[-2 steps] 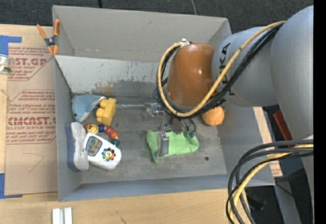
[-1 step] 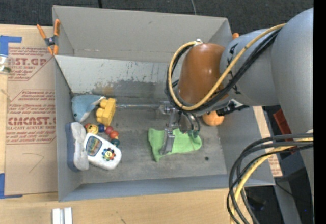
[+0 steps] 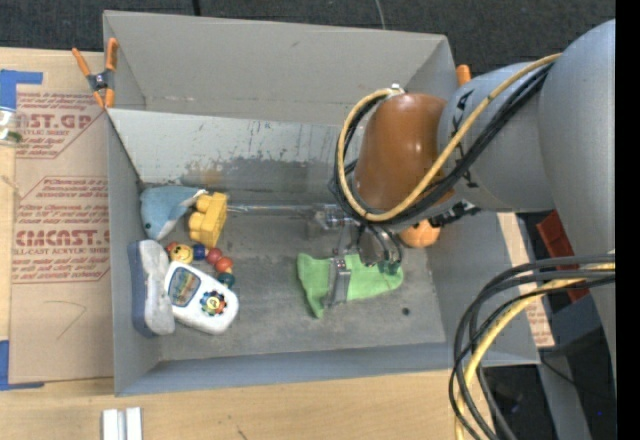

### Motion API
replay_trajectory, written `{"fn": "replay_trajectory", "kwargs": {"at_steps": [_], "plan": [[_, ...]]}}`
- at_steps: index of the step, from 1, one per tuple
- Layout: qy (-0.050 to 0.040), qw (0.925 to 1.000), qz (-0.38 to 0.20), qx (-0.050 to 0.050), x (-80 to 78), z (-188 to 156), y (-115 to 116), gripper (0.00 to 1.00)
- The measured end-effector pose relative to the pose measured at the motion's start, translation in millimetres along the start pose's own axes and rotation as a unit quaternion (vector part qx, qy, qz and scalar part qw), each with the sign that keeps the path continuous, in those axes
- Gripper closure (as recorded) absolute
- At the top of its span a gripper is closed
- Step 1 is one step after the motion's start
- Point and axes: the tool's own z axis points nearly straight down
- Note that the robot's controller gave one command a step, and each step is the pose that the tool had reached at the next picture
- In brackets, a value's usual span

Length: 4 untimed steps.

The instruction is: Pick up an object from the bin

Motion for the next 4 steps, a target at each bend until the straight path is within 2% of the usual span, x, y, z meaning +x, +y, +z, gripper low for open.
{"fn": "replay_trajectory", "kwargs": {"at_steps": [1,2,3,4], "plan": [[0.0016,0.996,-0.089,-0.001,3.4,4,0,0.0],[-0.0003,0.9971,-0.076,-0.001,7.1,6,1,0.0],[0.0012,0.9992,0.041,-0.001,9.6,-4,-5,0.0],[0.0009,0.9996,-0.03,-0.001,9.5,-13,-10,0.0]]}}
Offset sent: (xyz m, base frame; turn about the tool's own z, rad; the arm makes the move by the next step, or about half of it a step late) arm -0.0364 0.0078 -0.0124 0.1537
